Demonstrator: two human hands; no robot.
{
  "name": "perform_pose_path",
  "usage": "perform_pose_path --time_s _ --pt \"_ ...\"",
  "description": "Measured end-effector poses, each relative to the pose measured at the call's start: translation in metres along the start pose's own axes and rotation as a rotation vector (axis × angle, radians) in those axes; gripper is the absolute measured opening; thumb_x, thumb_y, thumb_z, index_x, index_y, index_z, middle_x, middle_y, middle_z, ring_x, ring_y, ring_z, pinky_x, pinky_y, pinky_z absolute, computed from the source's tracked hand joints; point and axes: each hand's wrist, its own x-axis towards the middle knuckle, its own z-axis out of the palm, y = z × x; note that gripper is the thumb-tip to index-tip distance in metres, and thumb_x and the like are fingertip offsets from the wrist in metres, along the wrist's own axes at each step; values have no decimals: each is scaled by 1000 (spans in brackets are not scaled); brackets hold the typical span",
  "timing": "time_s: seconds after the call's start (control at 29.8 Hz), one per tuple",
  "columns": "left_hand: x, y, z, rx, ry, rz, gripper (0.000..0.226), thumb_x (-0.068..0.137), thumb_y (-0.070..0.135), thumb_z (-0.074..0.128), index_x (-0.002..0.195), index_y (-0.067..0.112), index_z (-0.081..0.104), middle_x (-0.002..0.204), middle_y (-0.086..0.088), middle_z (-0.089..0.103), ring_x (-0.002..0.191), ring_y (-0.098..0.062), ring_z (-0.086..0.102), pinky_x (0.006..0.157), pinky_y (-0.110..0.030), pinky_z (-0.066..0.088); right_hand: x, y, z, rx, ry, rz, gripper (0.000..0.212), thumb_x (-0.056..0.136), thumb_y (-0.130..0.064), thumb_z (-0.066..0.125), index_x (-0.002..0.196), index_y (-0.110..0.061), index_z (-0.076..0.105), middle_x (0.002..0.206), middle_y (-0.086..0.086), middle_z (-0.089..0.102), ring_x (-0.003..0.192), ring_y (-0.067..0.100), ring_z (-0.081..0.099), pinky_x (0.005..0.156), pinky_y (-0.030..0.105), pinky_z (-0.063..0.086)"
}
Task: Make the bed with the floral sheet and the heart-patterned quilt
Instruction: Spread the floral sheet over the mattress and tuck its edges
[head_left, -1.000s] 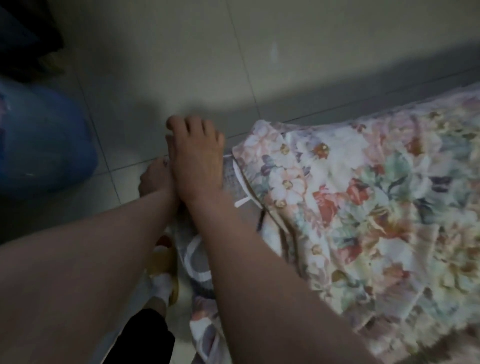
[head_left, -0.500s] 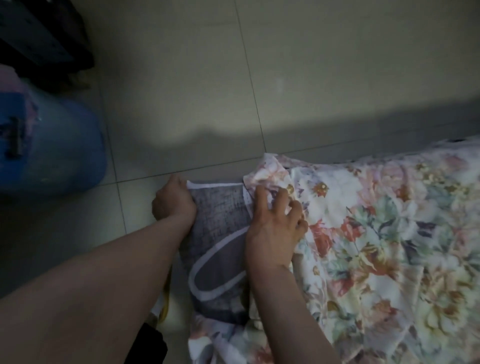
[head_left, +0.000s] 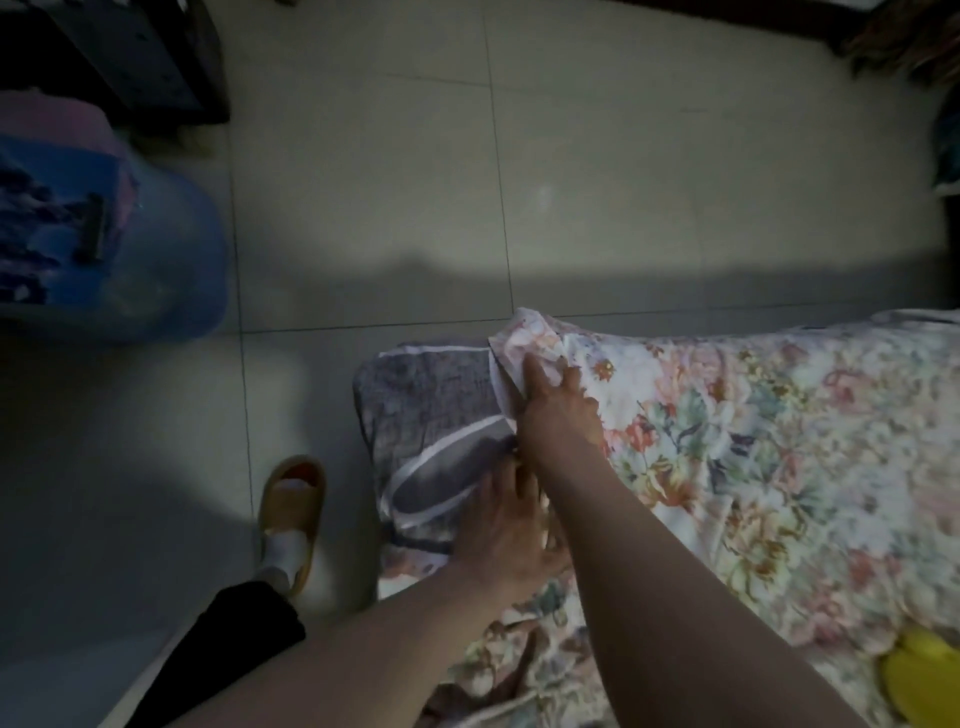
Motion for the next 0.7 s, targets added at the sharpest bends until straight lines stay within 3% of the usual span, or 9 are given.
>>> perform_pose_path --time_s 0.1,0.2,0.27,0.34,0.4,0.47,0.57,0.64,0.7 --pt "4 7 -5 91 -128 -40 65 101 28 41 156 12 11 158 -15 20 136 -36 37 105 -46 40 -14 5 0 58 -24 10 58 101 -13 41 154 -25 20 141 21 47 119 36 56 89 39 48" --pt "11 3 -57 -228 26 -220 33 101 19 45 132 15 54 127 -12 61 114 -30 60 94 -39 48 -9 -15 -38 159 -51 -49 36 93 -9 58 129 -2 53 121 18 62 113 35 60 89 35 49" --pt "22 -19 -109 -682 126 -414 29 97 22 53 117 9 68 113 -14 70 97 -29 67 76 -30 54 2 -46 -81 717 -60 -114 16 90 3 56 104 4 62 89 18 70 89 36 67 70 32 57" --pt "41 -62 -166 -645 353 -584 25 94 13 52 108 8 73 109 -16 71 93 -29 66 68 -28 49 12 -85 -111 1379 -131 -101 28 87 18 46 106 -1 56 65 14 65 60 26 61 46 23 49" --pt "63 -114 -213 -559 571 -692 27 90 6 50 97 12 75 110 -14 71 103 -31 65 75 -28 46 29 -117 -124 1565 -238 -197 52 94 11 43 138 -16 40 86 11 63 68 18 57 57 23 46" --pt "78 -137 -243 -667 633 -683 23 84 18 48 84 17 70 113 -13 70 107 -31 65 87 -30 52 39 -139 -124 1439 -353 -324 66 100 0 41 155 -30 18 101 6 56 79 13 53 72 24 42" --pt "87 -140 -220 -448 163 -417 42 91 46 53 124 22 57 137 -12 56 117 -29 57 96 -37 48 40 -148 -98 1347 -328 -374 67 100 1 42 156 -29 20 153 6 35 121 16 48 101 28 40" --pt "86 -136 -175 -147 -79 -380 64 94 42 58 148 16 36 147 -13 46 126 -32 51 99 -35 43 28 -126 -65 1279 -203 -314 59 99 5 42 152 -20 33 156 10 32 130 19 45 112 35 37" --pt "83 -144 -150 -2 -63 -360 57 97 39 53 149 21 36 145 -11 48 123 -33 52 96 -34 45 16 -107 -36 1227 -144 -231 56 99 4 40 150 -18 37 155 9 37 138 20 40 116 38 32"
